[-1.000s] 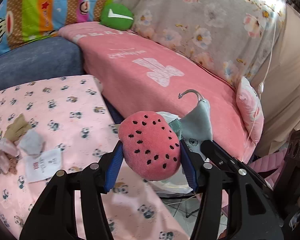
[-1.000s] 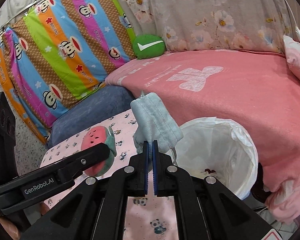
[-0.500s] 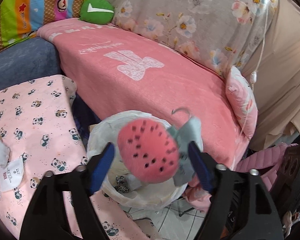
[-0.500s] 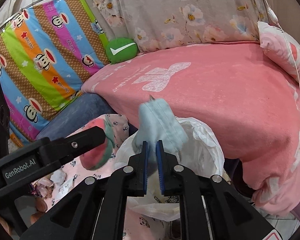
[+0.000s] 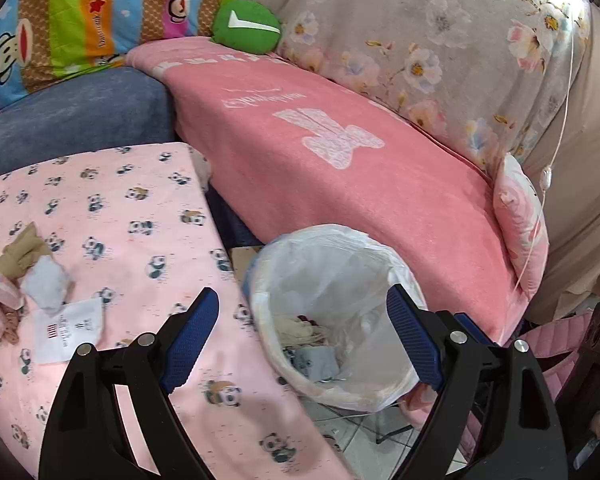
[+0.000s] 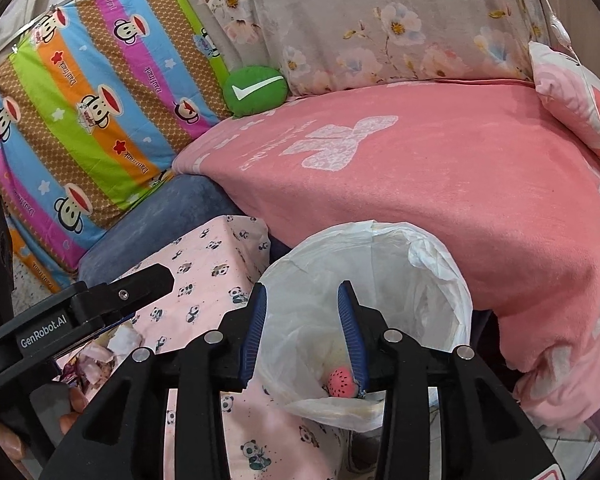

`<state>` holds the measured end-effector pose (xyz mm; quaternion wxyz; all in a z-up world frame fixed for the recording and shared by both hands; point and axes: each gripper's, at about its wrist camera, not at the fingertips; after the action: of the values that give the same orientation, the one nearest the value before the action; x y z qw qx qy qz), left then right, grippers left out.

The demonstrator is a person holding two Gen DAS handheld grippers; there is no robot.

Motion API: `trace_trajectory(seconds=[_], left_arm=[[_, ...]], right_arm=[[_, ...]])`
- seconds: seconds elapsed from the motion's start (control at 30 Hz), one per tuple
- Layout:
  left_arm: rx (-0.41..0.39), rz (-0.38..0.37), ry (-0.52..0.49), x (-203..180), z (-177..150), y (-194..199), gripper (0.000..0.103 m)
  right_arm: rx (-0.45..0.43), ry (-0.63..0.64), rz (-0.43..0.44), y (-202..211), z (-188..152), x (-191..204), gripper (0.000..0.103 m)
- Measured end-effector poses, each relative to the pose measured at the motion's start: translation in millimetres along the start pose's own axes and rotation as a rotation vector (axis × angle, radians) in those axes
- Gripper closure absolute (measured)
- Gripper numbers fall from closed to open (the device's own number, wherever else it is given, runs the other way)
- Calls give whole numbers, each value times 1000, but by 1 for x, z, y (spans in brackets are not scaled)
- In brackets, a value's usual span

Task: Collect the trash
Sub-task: 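Carry plush and tag over the bin and open both tools, then move both tools back over the striped pouch and white plastic bag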

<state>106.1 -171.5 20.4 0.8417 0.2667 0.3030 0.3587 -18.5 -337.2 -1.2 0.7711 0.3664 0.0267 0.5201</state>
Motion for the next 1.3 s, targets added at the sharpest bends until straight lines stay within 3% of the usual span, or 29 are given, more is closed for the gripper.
trace_trajectory(seconds=[0.33,1.3], left_arm=[[-43,60,68,57,-9,38,21],[-87,401,334,270,-64,133,21]], right_arm=[[32,64,54,-2,-13,51,61],[196,363,252,-30,-88,241,60]])
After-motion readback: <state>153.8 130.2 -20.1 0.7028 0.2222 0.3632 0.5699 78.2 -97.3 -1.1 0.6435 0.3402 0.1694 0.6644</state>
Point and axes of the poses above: each gripper's, at about its wrist camera, not at the fingertips, and y roughly against the way its jaws point, x to its left, z to its top, and after that the axes turned 1 degree about -y, right-handed
